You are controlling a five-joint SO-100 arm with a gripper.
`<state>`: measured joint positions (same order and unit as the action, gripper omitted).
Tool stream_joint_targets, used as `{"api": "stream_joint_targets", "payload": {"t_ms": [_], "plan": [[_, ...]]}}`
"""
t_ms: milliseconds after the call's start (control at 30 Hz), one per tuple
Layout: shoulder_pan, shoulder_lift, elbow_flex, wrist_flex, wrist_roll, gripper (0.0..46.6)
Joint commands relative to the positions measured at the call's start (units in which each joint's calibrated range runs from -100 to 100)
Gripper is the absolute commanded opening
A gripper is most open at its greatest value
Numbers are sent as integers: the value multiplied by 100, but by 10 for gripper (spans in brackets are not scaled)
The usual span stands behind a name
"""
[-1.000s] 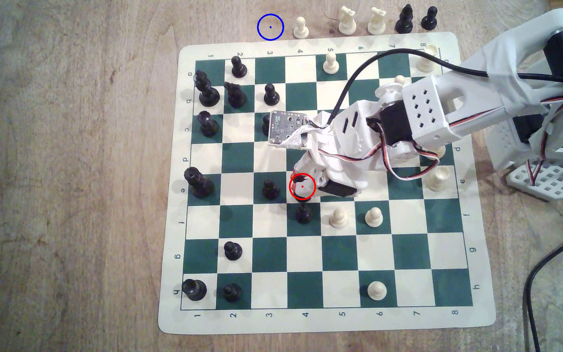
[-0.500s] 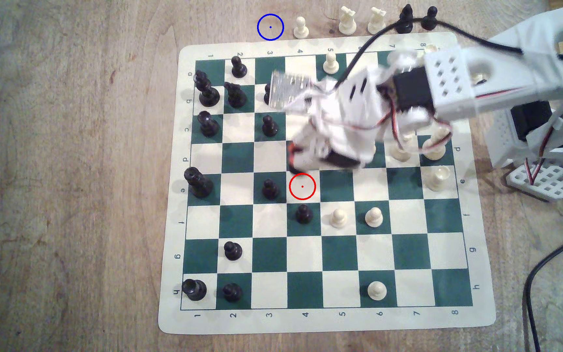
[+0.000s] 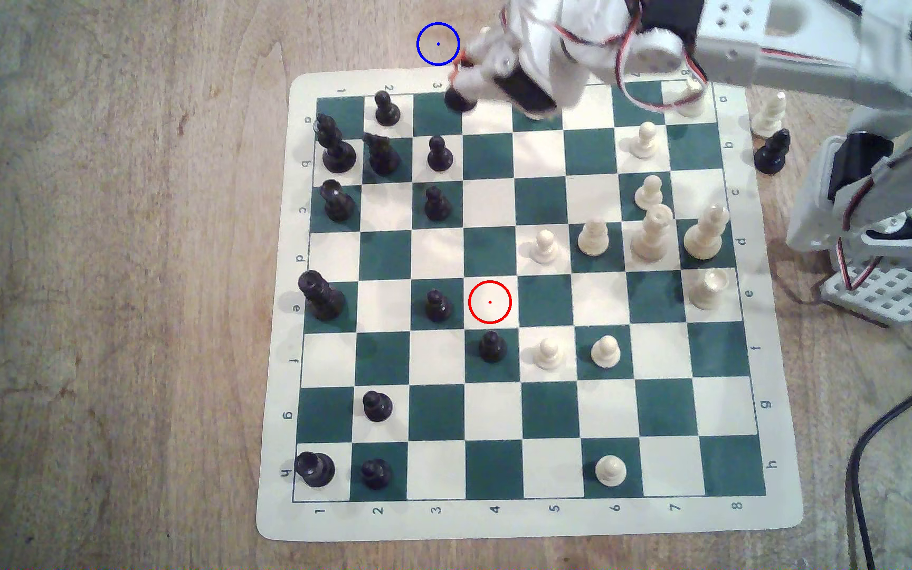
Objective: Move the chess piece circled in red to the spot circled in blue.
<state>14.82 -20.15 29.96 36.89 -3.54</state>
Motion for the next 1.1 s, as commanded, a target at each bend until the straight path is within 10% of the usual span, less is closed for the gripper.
{"api": "stream_joint_targets", "payload": {"t_ms": [0, 1067], "plan": [[344, 428, -1010, -102, 24, 2], [993, 3687, -3250, -593, 161, 2]]}}
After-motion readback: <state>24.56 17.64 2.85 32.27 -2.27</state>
